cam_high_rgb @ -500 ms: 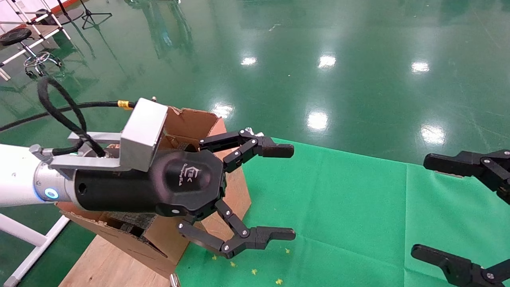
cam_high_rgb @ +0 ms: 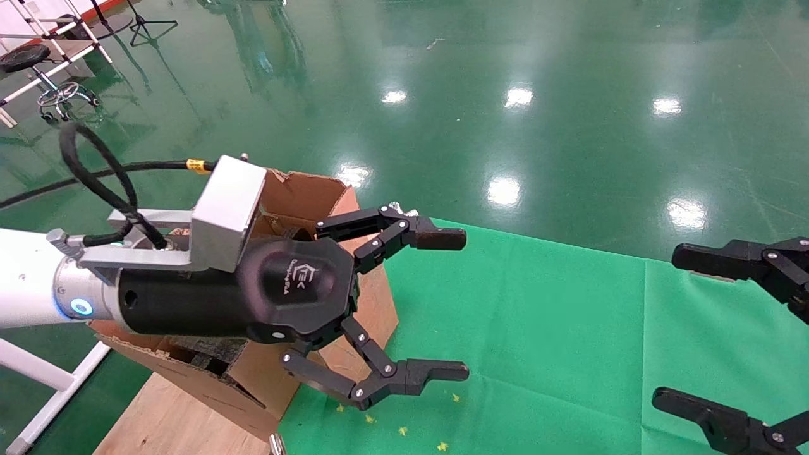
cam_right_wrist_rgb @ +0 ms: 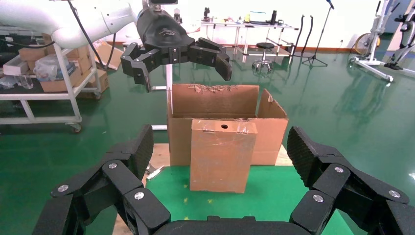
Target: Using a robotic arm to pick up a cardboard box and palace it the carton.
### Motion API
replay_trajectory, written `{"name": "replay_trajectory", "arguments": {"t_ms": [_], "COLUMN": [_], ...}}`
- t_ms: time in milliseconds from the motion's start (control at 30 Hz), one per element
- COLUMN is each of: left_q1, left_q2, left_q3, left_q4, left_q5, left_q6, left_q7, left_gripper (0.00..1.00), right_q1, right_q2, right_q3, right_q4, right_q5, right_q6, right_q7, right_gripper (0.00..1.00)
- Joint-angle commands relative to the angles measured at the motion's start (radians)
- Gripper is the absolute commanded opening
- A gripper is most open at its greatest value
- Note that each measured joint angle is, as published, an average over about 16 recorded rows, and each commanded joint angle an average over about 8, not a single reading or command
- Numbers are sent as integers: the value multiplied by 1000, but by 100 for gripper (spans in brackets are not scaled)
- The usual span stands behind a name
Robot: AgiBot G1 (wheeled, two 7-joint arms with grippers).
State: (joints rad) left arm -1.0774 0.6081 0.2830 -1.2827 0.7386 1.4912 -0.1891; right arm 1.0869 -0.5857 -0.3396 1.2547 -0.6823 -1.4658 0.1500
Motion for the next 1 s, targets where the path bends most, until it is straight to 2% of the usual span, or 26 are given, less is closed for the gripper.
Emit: {"name": "replay_trajectory", "arguments": {"t_ms": [33, 233, 267, 467, 800, 900, 1000], "left_q1": [1, -20, -29, -100, -153, -169, -204], "left_q2": [2, -27, -33, -59, -76, -87, -90], "left_q3": [-1, 11, 16, 54, 74, 80, 101], "left_q4": [1, -22, -29, -66, -55, -52, -55], "left_q5": [-5, 82, 110, 273, 367, 418, 501], "left_q6": [3, -38, -50, -99, -112, -149, -189], "left_q7": [0, 0, -2, -15, 0, -37, -121], "left_gripper": [100, 100, 100, 100, 100, 100, 100], "right_q1": [0, 0, 0, 0, 0, 0, 0], "right_q2": [0, 0, 0, 0, 0, 0, 0], "right_q3": [0, 0, 0, 0, 0, 0, 0], "right_q4": [0, 0, 0, 0, 0, 0, 0], "right_q5": [0, 0, 0, 0, 0, 0, 0], "right_q6": [0, 0, 0, 0, 0, 0, 0], "right_q7": [0, 0, 0, 0, 0, 0, 0], "right_gripper": [82, 8, 2, 0, 0, 0, 0]}}
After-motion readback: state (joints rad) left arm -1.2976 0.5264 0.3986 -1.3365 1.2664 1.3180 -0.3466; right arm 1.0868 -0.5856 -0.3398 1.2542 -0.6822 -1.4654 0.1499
